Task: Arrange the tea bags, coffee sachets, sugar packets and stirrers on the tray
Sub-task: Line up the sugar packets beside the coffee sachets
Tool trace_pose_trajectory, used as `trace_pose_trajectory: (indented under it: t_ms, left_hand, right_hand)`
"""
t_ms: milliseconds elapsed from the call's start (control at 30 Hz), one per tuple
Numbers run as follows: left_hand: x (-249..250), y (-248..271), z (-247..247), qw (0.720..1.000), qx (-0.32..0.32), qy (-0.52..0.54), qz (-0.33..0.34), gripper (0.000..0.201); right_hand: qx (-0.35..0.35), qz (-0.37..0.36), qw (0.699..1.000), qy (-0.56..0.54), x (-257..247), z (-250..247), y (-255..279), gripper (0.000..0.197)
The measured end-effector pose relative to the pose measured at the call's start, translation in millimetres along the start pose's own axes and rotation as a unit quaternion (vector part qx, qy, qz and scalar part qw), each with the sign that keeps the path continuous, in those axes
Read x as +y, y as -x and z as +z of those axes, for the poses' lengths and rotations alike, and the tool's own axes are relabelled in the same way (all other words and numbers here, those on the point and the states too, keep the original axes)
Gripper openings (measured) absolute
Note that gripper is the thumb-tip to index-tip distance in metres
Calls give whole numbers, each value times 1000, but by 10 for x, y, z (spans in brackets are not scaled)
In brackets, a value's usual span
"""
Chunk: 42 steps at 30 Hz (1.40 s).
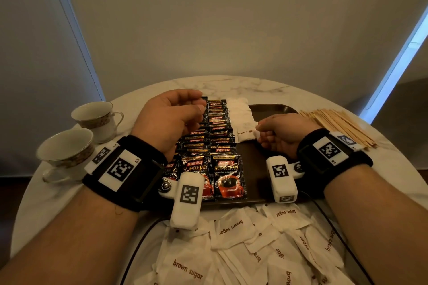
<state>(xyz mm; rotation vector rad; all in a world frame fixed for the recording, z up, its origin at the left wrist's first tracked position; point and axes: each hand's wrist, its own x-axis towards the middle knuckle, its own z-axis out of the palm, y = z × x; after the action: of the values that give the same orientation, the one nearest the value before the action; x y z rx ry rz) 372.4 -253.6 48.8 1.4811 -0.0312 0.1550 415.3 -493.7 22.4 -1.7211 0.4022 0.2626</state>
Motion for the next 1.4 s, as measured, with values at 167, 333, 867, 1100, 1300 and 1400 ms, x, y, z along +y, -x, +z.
trace_pose_trajectory:
  t_ms: [167, 333, 867, 1100, 1300, 1400]
  left_hand:
    - [16, 11, 3, 1000, 2, 7, -1, 23]
    - [35, 12, 0, 1000, 5, 11, -4, 20]
    - [47, 4, 1, 1000, 8, 12, -11, 17]
    - [63, 4, 7, 1000, 9, 23, -15, 16]
    - [81, 10, 2, 999, 13, 33, -15, 15]
    - [86, 9, -2, 999, 10, 36, -16, 16]
  right_hand:
    - [20, -23, 999, 9, -40, 16, 28, 17]
    - [44, -112, 992, -45, -82, 57, 82, 6]
    - [28, -105, 983, -151, -99, 67, 70, 38]
    - [-45, -71, 973, -217, -45, 178, 42, 63]
    - [-67, -86, 966, -235, 13, 206, -20, 74]
    - [-38, -77, 969, -233, -36, 184, -45, 67]
